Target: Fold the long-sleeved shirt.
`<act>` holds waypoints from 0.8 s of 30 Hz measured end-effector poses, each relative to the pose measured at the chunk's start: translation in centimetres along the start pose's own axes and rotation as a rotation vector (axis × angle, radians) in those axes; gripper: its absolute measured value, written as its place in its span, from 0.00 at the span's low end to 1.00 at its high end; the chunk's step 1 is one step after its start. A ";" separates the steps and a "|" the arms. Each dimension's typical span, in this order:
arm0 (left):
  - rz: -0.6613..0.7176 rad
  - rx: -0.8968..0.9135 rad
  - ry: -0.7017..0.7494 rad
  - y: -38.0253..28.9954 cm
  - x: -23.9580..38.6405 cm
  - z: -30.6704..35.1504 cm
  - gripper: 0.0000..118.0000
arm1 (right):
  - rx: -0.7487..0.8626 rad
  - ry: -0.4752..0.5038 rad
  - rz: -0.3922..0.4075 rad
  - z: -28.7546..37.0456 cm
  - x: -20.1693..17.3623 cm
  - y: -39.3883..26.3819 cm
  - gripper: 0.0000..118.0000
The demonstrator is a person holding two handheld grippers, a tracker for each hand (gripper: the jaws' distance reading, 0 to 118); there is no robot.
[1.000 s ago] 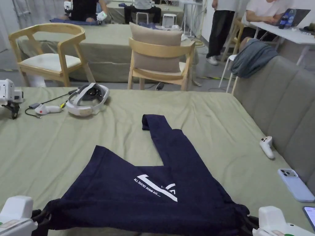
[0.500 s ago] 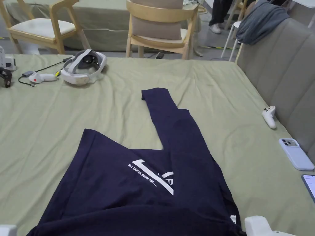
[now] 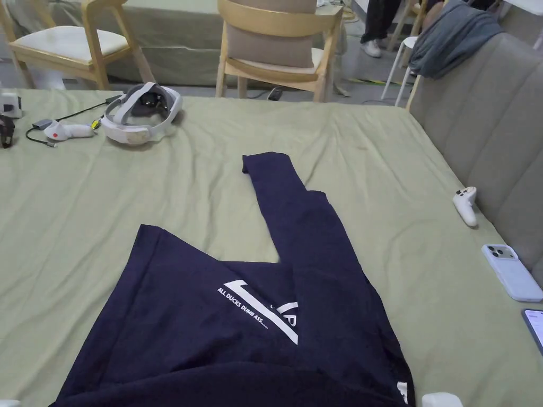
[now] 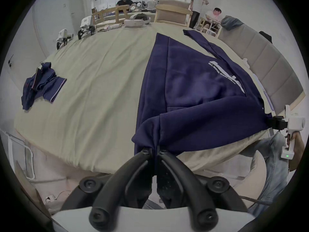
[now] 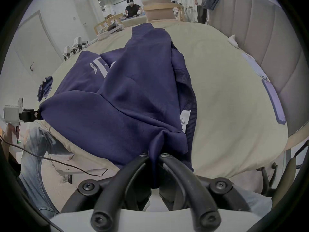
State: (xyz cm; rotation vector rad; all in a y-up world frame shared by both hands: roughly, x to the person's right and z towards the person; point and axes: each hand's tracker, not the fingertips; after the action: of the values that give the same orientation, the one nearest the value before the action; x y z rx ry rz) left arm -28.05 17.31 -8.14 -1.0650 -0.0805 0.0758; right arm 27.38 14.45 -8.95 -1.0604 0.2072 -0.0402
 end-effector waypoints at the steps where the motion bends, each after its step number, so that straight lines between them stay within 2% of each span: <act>1: 0.002 -0.001 0.001 0.0 0.0 0.0 0.06 | 0.003 -0.001 -0.002 0.0 0.1 -0.1 0.10; 2: 0.005 -0.006 0.004 -0.1 0.1 0.0 0.10 | 0.004 -0.003 -0.004 0.1 0.1 -0.1 0.21; 3: 0.006 -0.008 0.004 0.0 0.1 0.0 0.27 | 0.009 -0.007 -0.006 0.3 0.1 -0.1 0.45; 5: 0.014 -0.029 0.019 -0.1 0.2 0.2 0.75 | 0.031 -0.017 0.001 0.7 -0.2 0.1 0.90; 6: 0.022 -0.029 0.021 -0.2 0.1 0.2 0.94 | 0.043 -0.044 0.007 0.9 -0.4 0.2 1.00; 7: 0.027 -0.022 0.021 -0.4 0.3 0.7 0.93 | 0.077 -0.074 0.012 1.5 -0.5 0.3 0.99; 11: 0.101 0.134 0.032 0.8 0.3 3.7 0.91 | 0.243 -0.071 -0.055 3.4 0.7 2.0 0.99; 13: 0.111 0.216 0.053 2.1 0.7 4.4 0.90 | 0.322 -0.094 -0.060 4.5 -0.3 3.2 0.94; 14: 0.103 0.254 0.075 3.2 1.1 4.7 0.87 | 0.373 -0.108 -0.048 4.9 -0.4 4.0 0.85; 15: 0.079 0.274 0.094 3.9 1.7 4.8 0.72 | 0.416 -0.114 -0.034 5.1 -0.4 4.5 0.59; 16: 0.064 0.321 0.098 4.5 2.2 5.0 0.59 | 0.449 -0.110 -0.023 5.3 -0.5 5.2 0.41; 17: 0.067 0.371 0.095 5.2 2.7 5.0 0.51 | 0.470 -0.109 -0.012 5.7 -1.8 5.8 0.30; 18: 0.064 0.387 0.085 6.1 3.4 4.8 0.51 | 0.488 -0.121 -0.006 5.5 -2.0 6.3 0.30; 19: 0.065 0.384 0.094 6.9 3.9 4.2 0.24 | 0.506 -0.155 0.001 5.1 -2.2 6.9 0.02; 20: 0.062 0.394 0.095 7.6 4.4 3.6 0.05 | 0.510 -0.159 0.005 4.8 -2.6 7.3 0.00; 22: 0.067 0.401 0.055 9.2 5.2 2.9 0.04 | 0.492 -0.109 -0.010 4.0 -3.3 8.5 0.00; 24: 0.076 0.390 0.047 10.3 5.8 1.8 0.04 | 0.491 -0.118 -0.007 3.0 -3.8 9.4 0.00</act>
State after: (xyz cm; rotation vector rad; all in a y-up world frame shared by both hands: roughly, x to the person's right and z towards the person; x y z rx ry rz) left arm -22.73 24.43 -16.13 -0.6799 0.0181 0.1293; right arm 23.65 22.19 -15.15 -0.5721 0.0794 -0.0326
